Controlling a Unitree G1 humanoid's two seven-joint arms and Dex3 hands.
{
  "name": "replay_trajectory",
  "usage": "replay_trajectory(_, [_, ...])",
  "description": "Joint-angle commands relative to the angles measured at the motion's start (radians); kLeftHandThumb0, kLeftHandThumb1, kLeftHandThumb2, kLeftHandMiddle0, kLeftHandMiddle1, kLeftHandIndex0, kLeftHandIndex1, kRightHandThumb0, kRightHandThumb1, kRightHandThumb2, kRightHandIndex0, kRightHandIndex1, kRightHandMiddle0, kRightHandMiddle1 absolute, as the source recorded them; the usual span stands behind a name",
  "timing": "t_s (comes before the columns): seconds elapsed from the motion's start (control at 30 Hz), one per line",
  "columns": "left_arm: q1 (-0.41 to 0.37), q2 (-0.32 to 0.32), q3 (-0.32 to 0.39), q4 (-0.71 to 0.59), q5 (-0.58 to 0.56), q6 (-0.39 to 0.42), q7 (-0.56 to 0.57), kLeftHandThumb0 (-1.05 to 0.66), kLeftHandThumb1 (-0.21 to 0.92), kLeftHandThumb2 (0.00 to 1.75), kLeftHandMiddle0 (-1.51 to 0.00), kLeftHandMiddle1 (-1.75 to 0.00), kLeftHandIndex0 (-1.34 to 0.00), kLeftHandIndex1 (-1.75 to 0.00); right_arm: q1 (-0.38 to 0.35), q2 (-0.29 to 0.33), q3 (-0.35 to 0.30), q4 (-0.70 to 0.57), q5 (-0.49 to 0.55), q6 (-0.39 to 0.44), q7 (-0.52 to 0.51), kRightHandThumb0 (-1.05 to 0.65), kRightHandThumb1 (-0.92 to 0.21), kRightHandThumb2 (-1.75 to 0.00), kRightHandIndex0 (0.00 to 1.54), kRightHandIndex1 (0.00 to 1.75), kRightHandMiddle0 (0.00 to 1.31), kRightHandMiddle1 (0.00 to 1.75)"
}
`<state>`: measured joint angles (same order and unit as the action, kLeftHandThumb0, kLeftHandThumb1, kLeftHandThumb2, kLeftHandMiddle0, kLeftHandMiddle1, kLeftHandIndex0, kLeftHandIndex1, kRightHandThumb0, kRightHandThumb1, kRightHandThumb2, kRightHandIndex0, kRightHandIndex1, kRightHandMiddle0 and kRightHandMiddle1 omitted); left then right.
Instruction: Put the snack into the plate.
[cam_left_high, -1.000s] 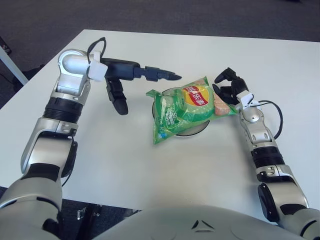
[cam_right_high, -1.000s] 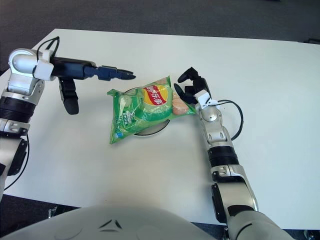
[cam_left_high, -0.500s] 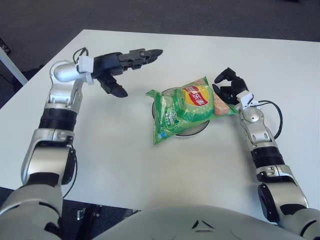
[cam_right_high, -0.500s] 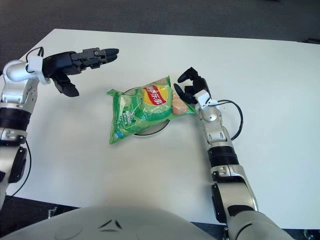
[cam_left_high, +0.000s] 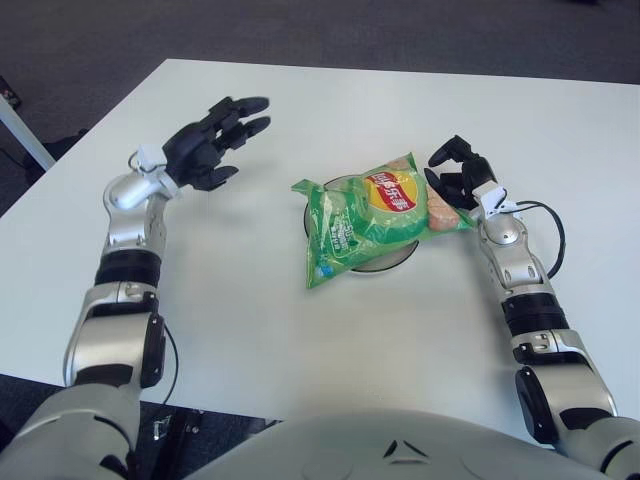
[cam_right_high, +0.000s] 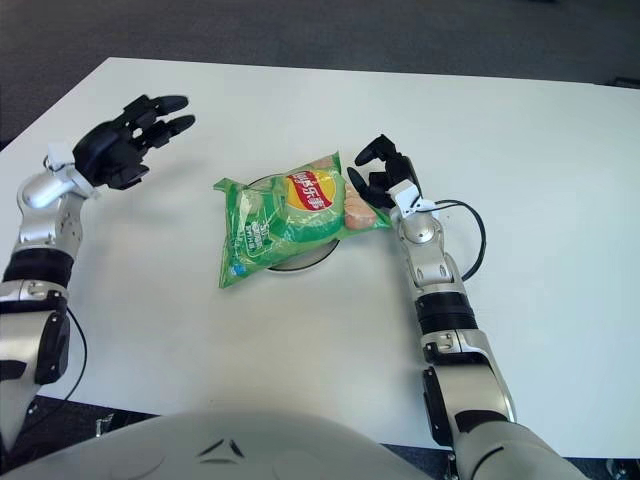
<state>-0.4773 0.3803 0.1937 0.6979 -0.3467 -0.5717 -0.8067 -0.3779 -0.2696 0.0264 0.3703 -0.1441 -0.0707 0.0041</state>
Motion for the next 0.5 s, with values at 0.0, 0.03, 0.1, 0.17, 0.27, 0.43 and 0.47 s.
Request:
replay_trajectory(0.0, [0.151,-0.103,0.026,-0.007,0.009,0.018,0.139,-0.65,0.65,0.77,-0.39,-1.05,-0.04,-1.28,0.072,0.004,0.019,0.061,-0.02,0.069,0.019,-0.37,-0.7,-0.83,1.19,1.75,0.32,1.75])
replay_trajectory(0.03, [0.156,-0.111,0.032,0.0,0.008,0.036,0.163,-0.61,0.63,0.82,-0.4,-1.13,-0.06,-1.33,0.072,0.003,0.018,0.062,-0.017,0.067,0.022,-0.37,-0.7,-0.83,1.19,1.75,0.32,1.75])
replay_trajectory(0.1, [0.162,-0.125,0.044,0.004,0.014,0.073,0.213,-0.52,0.68,0.78,-0.43,-1.28,-0.16,-1.48,0.072,-0.002,0.014,0.067,-0.012,0.061,0.029,-0.37,-0.7,-0.83,1.19,1.75,0.32,1.75])
replay_trajectory(0.17, [0.164,-0.142,0.05,0.006,0.03,0.084,0.264,-0.44,0.73,0.72,-0.44,-1.36,-0.23,-1.59,0.071,-0.007,0.012,0.074,-0.011,0.053,0.031,-0.37,-0.7,-0.83,1.19,1.75,0.32,1.75])
replay_trajectory(0.27, [0.144,-0.167,0.055,0.054,0.063,0.062,0.349,-0.15,0.46,1.1,-0.57,-1.57,-0.34,-1.69,0.068,-0.018,0.016,0.089,-0.023,0.038,0.028,-0.37,-0.7,-0.83,1.19,1.75,0.32,1.75])
replay_trajectory(0.43, [0.136,-0.176,0.045,0.076,0.115,0.051,0.446,-0.03,0.2,1.45,-0.71,-1.71,-0.49,-1.72,0.062,-0.028,0.017,0.107,-0.024,0.028,0.027,-0.37,-0.7,-0.83,1.19,1.75,0.32,1.75])
replay_trajectory(0.47, [0.146,-0.182,0.043,0.06,0.129,0.058,0.479,-0.02,0.14,1.51,-0.74,-1.73,-0.54,-1.71,0.062,-0.028,0.016,0.11,-0.021,0.026,0.027,-0.37,-0.7,-0.83,1.19,1.75,0.32,1.75])
